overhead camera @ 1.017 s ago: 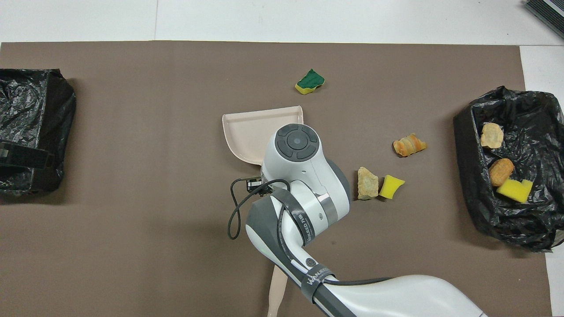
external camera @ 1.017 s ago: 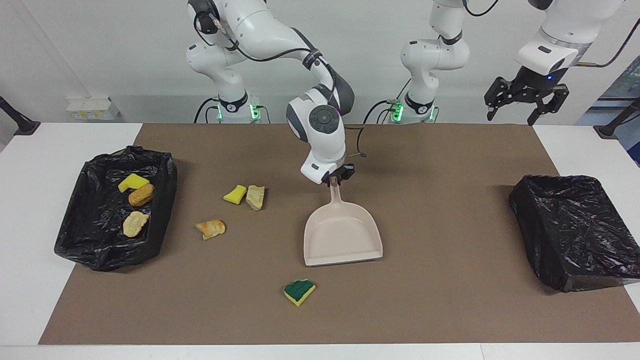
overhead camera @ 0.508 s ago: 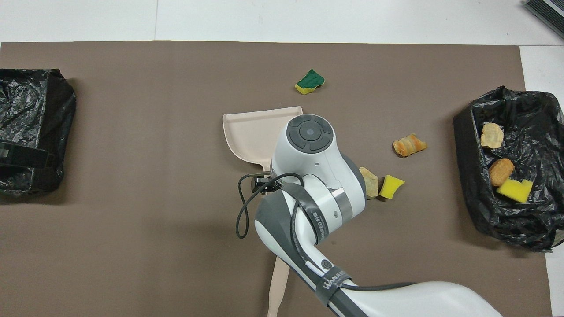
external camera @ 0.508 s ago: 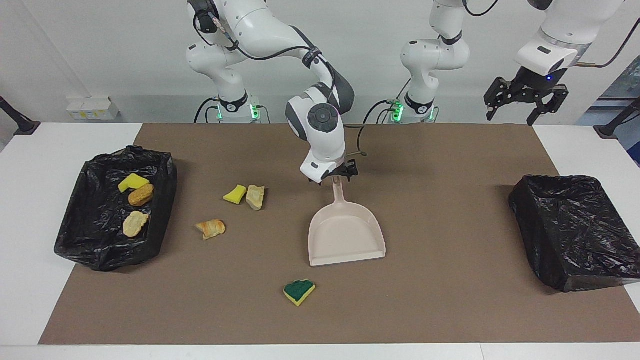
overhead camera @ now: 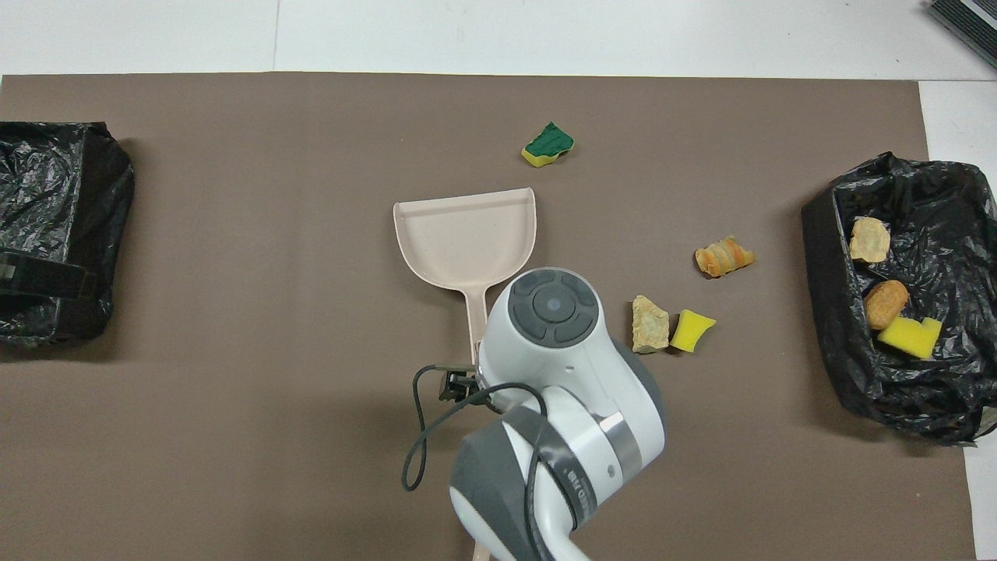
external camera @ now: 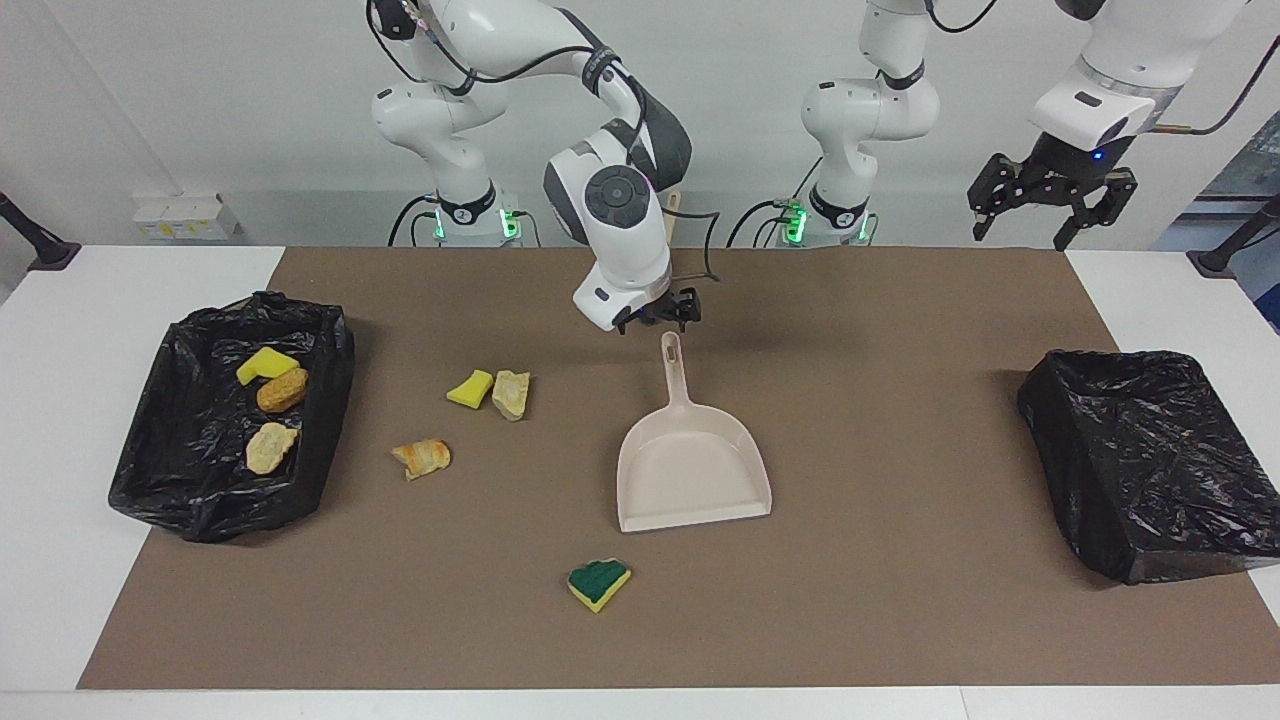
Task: Sweep and dump trash in bin
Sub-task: 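Release the dustpan and withdraw the right gripper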
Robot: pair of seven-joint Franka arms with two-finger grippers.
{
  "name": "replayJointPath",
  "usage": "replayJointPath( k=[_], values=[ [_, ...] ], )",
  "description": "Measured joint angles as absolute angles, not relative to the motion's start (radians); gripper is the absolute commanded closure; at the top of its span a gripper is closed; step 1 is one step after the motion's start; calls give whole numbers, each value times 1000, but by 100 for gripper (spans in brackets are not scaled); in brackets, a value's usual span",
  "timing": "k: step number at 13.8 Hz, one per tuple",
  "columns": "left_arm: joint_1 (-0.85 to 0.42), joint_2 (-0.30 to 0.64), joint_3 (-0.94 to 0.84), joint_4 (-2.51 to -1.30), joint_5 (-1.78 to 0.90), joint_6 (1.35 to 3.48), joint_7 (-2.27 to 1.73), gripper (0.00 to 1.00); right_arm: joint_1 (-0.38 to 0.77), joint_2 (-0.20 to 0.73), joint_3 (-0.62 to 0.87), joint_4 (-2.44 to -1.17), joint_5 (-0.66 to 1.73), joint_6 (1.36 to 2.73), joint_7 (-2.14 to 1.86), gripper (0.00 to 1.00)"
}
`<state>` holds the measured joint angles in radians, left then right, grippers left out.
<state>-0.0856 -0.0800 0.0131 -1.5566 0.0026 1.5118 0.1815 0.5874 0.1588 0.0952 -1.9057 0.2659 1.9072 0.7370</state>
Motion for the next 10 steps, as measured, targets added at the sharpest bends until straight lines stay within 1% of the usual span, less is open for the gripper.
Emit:
replayJointPath(
  k=[3,5,8,10],
  values=[
    [-86,-80,13,-1557,3,1512,182,0,666,67,97,-2081,293,2009,917,0],
    [-86,-80,13,-1557,3,1512,182,0,706,-2,97,-2190,330,2028,946,0],
    [-86,-80,13,-1557,3,1512,182,0,775,-96,96,-2310,353,2048,960,0],
    [-86,-80,13,-1557,3,1512,182,0,859,-125,97,-2382,358,2138,1042,0]
  ],
)
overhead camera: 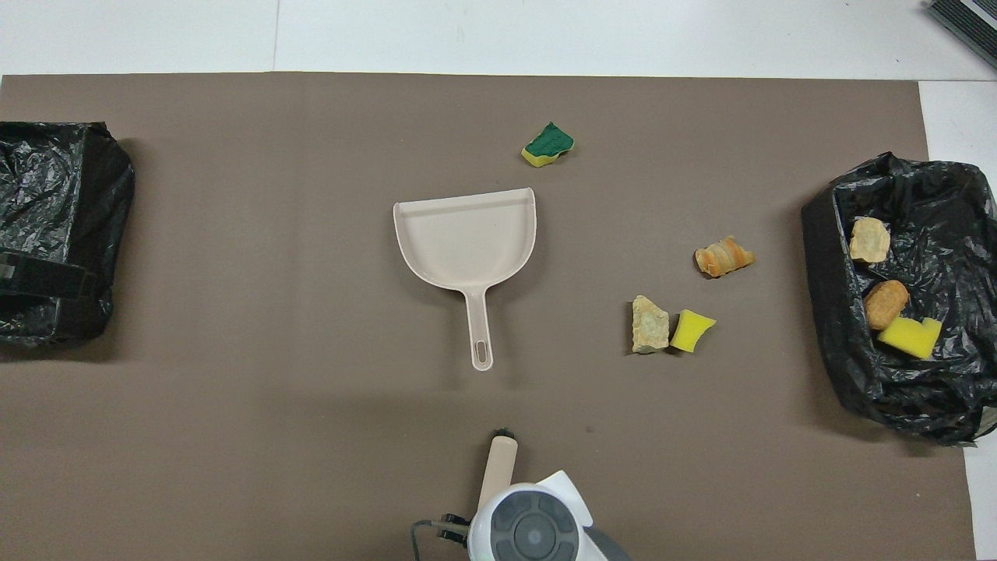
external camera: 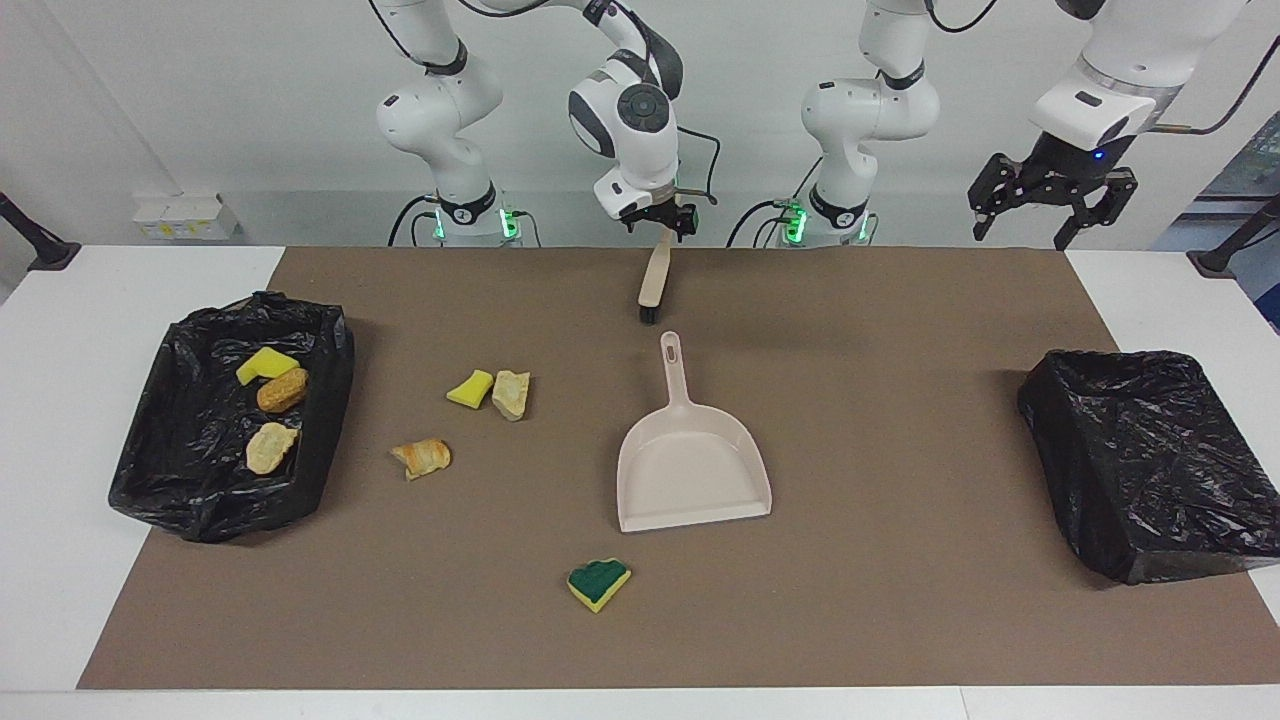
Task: Sweep and dump trash in bin
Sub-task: 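Release the dustpan and withdraw the right gripper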
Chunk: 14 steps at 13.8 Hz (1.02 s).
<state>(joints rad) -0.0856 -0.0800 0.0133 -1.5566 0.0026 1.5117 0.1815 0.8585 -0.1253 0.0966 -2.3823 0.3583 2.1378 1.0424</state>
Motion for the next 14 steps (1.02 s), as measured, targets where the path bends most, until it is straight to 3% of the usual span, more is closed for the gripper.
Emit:
replayJointPath(
  k=[4,6,7,9,11,14],
  values=[
    [-86,-80,13,-1557,3,1512,182,0,993,-113,99,-2501,371,2321,1111,0],
    [-86,-80,13,-1557,3,1512,182,0,991,-113,95,-2507,371,2323,1111,10],
    [-86,-80,13,-1557,3,1512,182,0,989,-113,93,-2507,371,2323,1111,20],
    [-86,-80,13,-1557,3,1512,182,0,987,-113,90,-2505,371,2325,1111,50],
    [-86,-80,13,-1557,3,1512,182,0,987,-113,89,-2499,371,2325,1111,100],
    [-86,-80,13,-1557,3,1512,182,0,987,-114,89,-2495,371,2326,1111,100]
  ],
)
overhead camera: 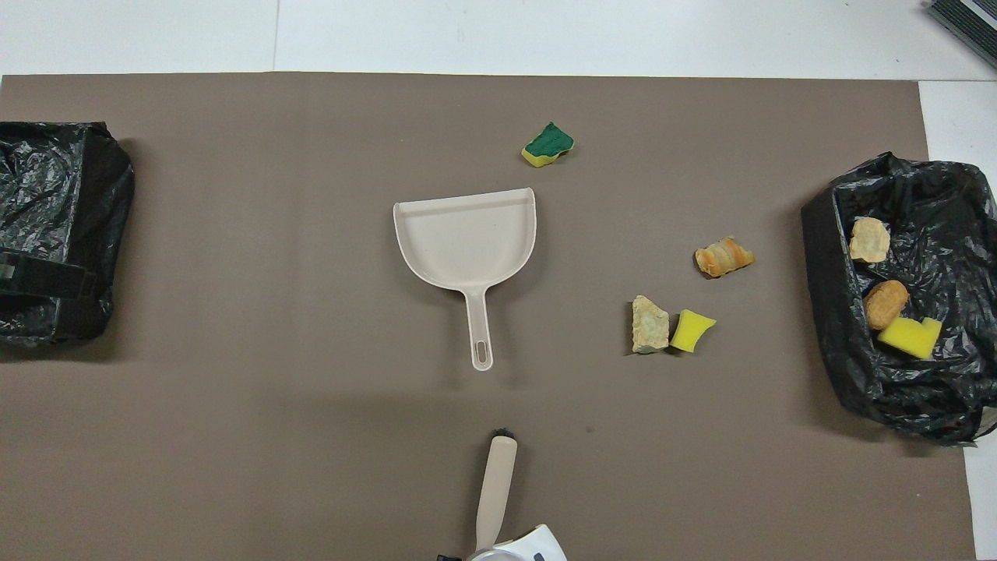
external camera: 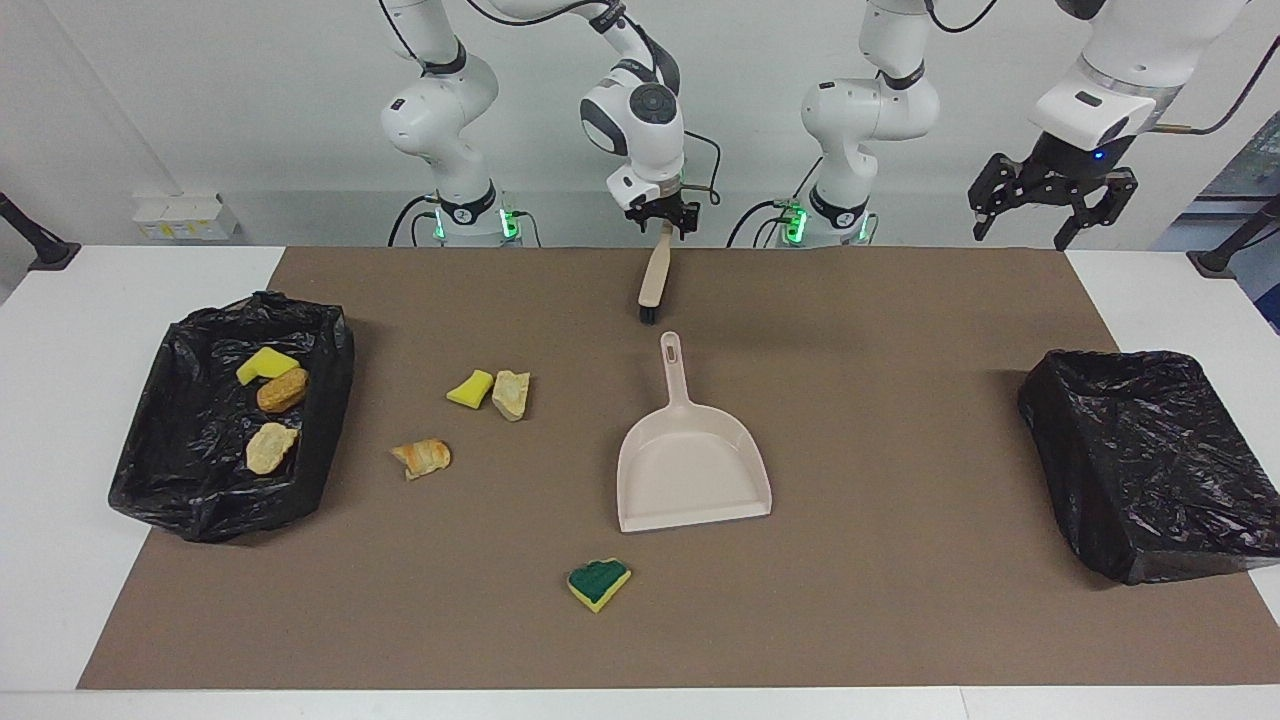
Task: Sweep and dump trash in bin
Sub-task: 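Release the dustpan and withdraw the right gripper, then grasp the brush with the right gripper and lift it toward the bag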
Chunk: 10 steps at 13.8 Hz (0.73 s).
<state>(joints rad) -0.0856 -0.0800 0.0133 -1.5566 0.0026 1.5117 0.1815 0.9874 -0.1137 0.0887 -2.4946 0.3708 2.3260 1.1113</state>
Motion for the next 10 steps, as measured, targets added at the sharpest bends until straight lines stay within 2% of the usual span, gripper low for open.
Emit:
replayJointPath(
  k=[4,10],
  values=[
    [-86,-80,13,-1557,3,1512,182,0,934,-162,81,-2459,367,2274,1097,100],
    [-86,-80,13,-1557,3,1512,182,0,677,-322,72,-2317,255,1835,865,100]
  ],
)
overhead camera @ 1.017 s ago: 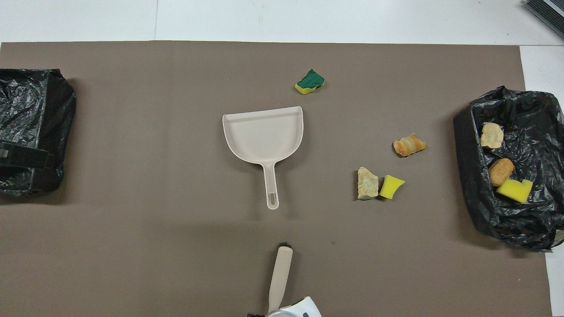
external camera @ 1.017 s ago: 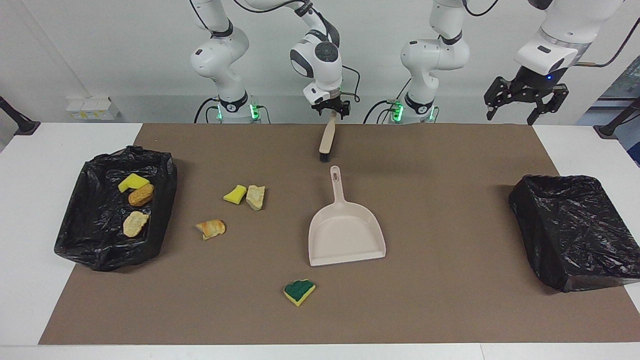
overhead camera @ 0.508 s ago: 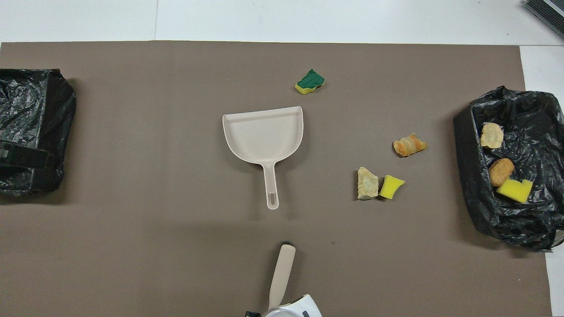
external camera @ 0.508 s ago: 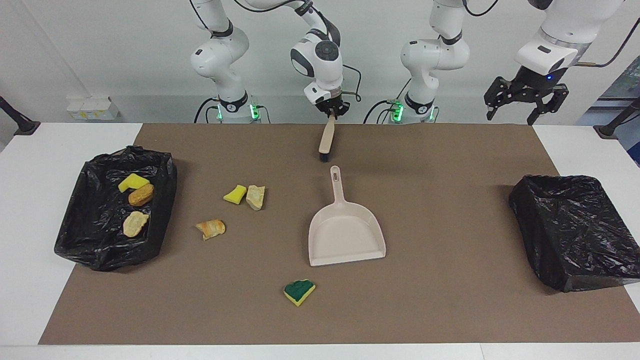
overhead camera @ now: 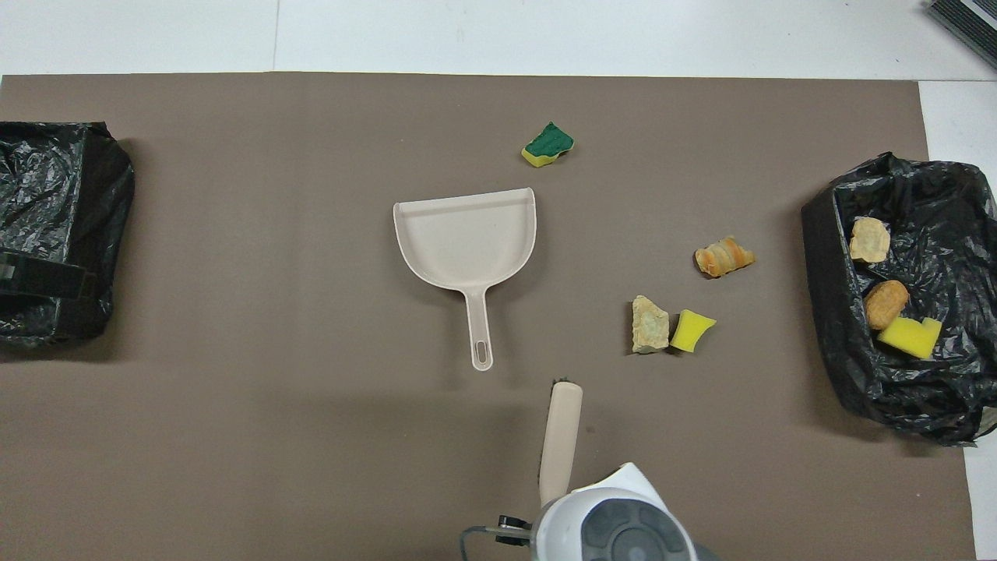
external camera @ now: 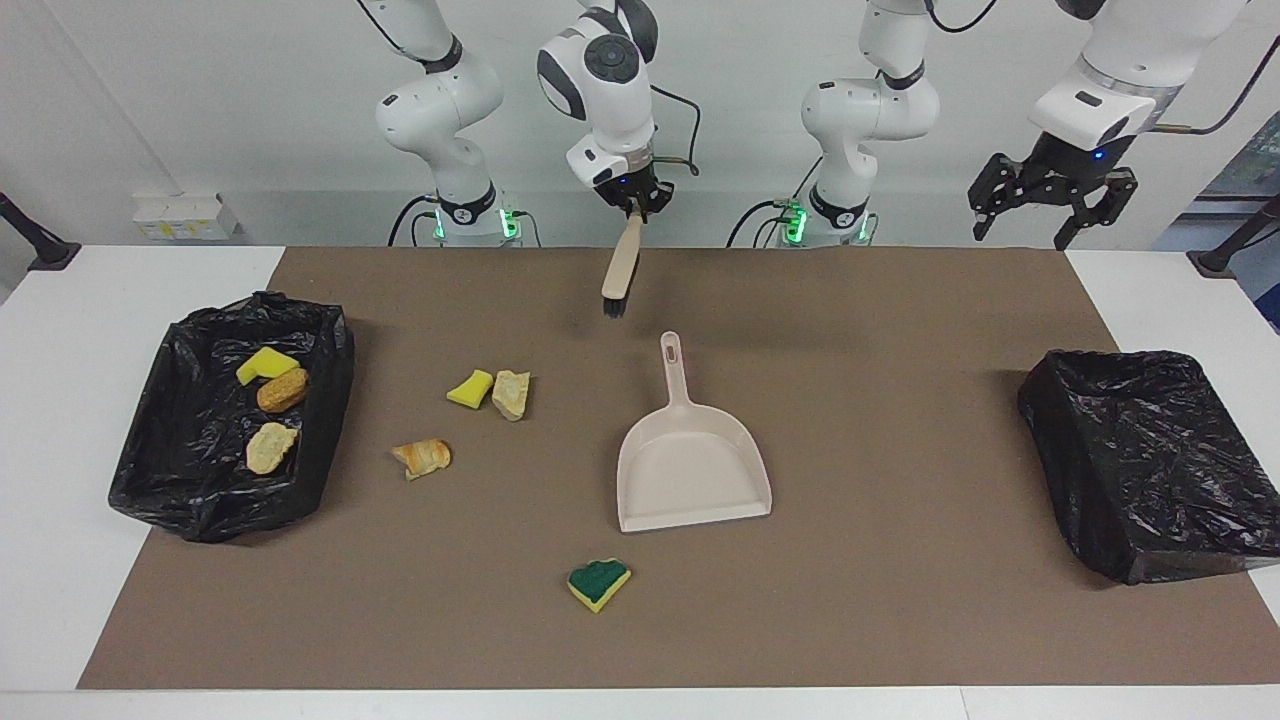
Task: Sweep and dump trash in bin
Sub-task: 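Grasp the brush with the right gripper and lift it toward the bag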
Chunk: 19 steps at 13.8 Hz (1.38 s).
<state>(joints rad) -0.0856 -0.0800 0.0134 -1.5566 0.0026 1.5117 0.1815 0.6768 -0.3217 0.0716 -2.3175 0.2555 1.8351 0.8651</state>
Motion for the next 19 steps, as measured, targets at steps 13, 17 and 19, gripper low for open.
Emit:
replayJointPath(
  k=[13,17,19],
  values=[
    [-76,-85,26,-1556,11,1504,179,0,78,-197,65,-2209,-276,1672,79,100],
    [9,-123,55,-1556,13,1395,185,0,25,-50,67,-2204,-458,1833,52,100],
    [5,-128,44,-1556,13,1405,186,0,15,13,67,-2198,-521,1907,52,100]
  ],
)
